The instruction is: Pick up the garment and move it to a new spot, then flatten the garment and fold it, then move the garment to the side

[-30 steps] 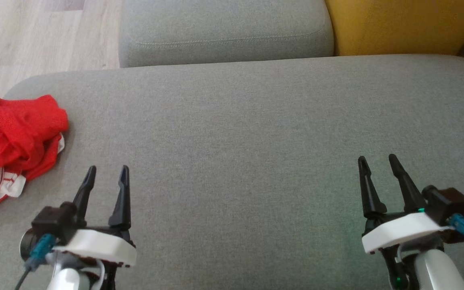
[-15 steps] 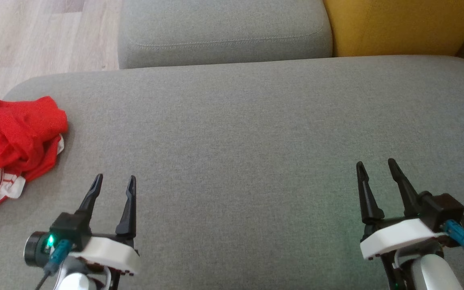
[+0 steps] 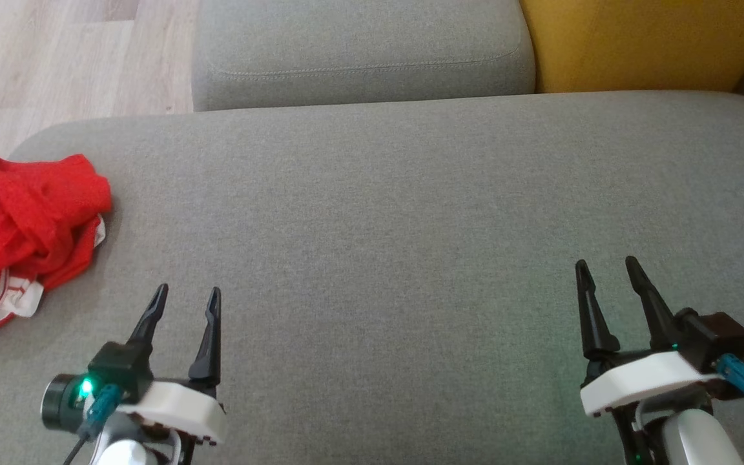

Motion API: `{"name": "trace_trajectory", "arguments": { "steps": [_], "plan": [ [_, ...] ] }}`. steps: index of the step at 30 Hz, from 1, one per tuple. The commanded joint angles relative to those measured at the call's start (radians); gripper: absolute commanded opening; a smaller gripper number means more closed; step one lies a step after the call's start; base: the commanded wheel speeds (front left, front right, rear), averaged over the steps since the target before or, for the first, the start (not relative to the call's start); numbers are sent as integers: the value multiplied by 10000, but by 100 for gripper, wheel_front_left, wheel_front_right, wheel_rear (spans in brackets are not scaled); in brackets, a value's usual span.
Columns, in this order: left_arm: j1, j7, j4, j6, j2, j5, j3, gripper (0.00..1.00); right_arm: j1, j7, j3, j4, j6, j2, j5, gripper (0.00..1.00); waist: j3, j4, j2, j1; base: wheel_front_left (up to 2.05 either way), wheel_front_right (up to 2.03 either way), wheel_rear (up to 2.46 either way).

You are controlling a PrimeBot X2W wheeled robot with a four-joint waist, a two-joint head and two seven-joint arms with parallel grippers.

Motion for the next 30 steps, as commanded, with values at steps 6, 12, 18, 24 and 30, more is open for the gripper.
{"name": "trace_trajectory", "arguments": {
  "steps": [6, 12, 18, 24, 30],
  "plan": [
    [-237, 58, -245, 148, 166, -153, 286, 100, -217, 125, 103, -191, 77, -21, 3, 100, -12, -8, 0, 0, 0, 0, 0],
    [-231, 58, -237, 200, 178, -192, 259, 100, -223, 166, 87, -177, 77, -21, -36, 100, -21, -16, 0, 0, 0, 0, 0],
    [-250, 37, -223, 268, 196, -214, 218, 100, -217, 174, 29, -183, 77, -21, -57, 100, -20, 10, 0, 0, 0, 0, 0],
    [-290, 14, -214, 391, 226, -191, 196, 100, -187, 186, -45, -222, 77, -21, -207, 100, -6, 140, 0, 0, 0, 0, 0],
    [-411, 32, -214, 500, 253, -187, 179, 100, -136, 299, 53, -468, 77, -20, -377, 100, 15, 654, 0, 0, 0, 0, 0]
  ]
}}
